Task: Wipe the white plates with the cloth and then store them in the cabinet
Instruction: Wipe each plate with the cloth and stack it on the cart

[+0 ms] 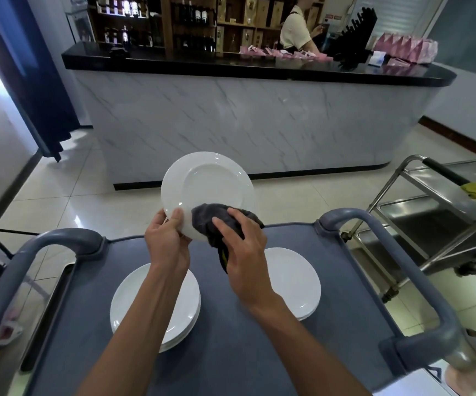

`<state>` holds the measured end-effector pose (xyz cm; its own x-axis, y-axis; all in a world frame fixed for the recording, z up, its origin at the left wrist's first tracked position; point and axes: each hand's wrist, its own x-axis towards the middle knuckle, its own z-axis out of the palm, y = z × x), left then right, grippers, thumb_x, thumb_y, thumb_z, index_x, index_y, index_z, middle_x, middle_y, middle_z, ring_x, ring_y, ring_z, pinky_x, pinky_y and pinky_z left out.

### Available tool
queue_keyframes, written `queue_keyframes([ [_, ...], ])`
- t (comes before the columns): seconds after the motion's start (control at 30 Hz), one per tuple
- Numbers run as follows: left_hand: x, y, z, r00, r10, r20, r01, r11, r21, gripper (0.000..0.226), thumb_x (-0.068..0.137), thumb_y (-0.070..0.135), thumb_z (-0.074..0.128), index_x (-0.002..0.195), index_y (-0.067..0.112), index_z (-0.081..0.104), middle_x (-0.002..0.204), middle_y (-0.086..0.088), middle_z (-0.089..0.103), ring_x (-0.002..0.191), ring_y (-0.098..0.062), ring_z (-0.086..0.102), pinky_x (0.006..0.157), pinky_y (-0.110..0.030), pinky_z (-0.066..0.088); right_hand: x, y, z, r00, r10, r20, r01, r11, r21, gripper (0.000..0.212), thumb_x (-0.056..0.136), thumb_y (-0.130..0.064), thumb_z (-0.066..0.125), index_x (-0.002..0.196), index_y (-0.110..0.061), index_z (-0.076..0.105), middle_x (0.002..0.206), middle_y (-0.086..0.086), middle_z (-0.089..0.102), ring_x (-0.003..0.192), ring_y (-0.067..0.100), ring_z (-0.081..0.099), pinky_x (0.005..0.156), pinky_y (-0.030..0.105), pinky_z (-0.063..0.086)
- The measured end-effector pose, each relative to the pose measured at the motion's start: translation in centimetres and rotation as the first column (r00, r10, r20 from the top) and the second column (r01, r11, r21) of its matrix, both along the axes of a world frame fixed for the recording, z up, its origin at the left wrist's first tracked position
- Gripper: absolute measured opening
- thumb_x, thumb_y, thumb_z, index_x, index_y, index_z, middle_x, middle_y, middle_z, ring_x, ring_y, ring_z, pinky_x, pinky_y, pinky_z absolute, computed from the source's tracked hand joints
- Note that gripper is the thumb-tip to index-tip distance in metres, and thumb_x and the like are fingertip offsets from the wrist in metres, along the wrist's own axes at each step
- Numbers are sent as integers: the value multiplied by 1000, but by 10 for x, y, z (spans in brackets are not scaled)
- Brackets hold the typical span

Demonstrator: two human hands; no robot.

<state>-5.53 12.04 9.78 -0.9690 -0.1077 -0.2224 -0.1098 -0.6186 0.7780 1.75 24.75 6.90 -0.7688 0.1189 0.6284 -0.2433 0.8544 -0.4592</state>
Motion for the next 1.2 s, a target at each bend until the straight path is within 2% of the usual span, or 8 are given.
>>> queue_keyframes([
  [0.07,-2,-3,-3,1000,-21,4,21,1000,-15,19,101,4,52,113,8,65,109,-12,68,96,-27,63,88,-47,55,2,8,0,1000,-18,3,18,1000,-24,45,94,-4,57,135,-22,61,146,7,48,133,27,44,108,49,38],
  [0.27,-7,-11,-11,993,-114,-29,112,993,-42,21,100,6,54,114,12,68,100,0,75,86,-15,68,71,-31,61,-7,31,17,997,-78,-26,72,984,-165,40,96,-1,53,130,-17,65,141,8,51,127,27,50,105,50,43],
  [0.5,-6,-22,-19,979,-191,-64,182,976,-123,20,99,10,56,113,13,69,96,2,74,81,-12,66,62,-23,56,-27,65,49,992,-124,7,122,964,-236,41,95,5,55,130,-12,65,136,10,55,125,27,51,109,41,41],
  [0.63,-3,-26,-20,965,-234,-114,211,959,-188,18,98,7,56,106,14,71,90,3,75,76,-10,66,60,-21,54,-37,72,65,995,-92,32,96,977,-188,42,93,6,57,129,-12,66,132,10,57,123,26,53,107,41,42],
  [0.77,1,-24,-20,954,-259,-150,220,947,-236,17,96,5,59,105,10,72,92,-4,74,80,-16,67,67,-27,55,-42,61,73,999,-39,19,41,993,-112,43,92,6,57,129,-13,66,132,11,57,121,30,54,102,49,44],
  [0.97,6,-17,-17,949,-262,-173,213,941,-262,16,93,3,62,105,7,72,90,-8,75,78,-20,67,64,-29,55,-40,27,71,1000,14,15,-16,994,107,46,89,-2,57,131,-22,65,137,7,55,120,29,52,99,50,41],
  [1.07,8,-15,-19,941,-282,-189,221,930,-293,18,94,4,61,109,7,72,95,-14,75,81,-24,68,66,-32,57,-36,9,62,999,50,1,-49,981,190,50,86,-4,60,131,-24,64,138,8,55,124,30,50,98,51,38],
  [1.2,10,-18,-25,936,-298,-186,226,917,-329,20,96,8,62,114,7,70,104,-17,74,88,-29,68,73,-39,56,-32,-3,56,998,68,-10,-64,975,211,48,85,-8,58,130,-23,65,138,9,56,123,32,51,97,50,37],
])
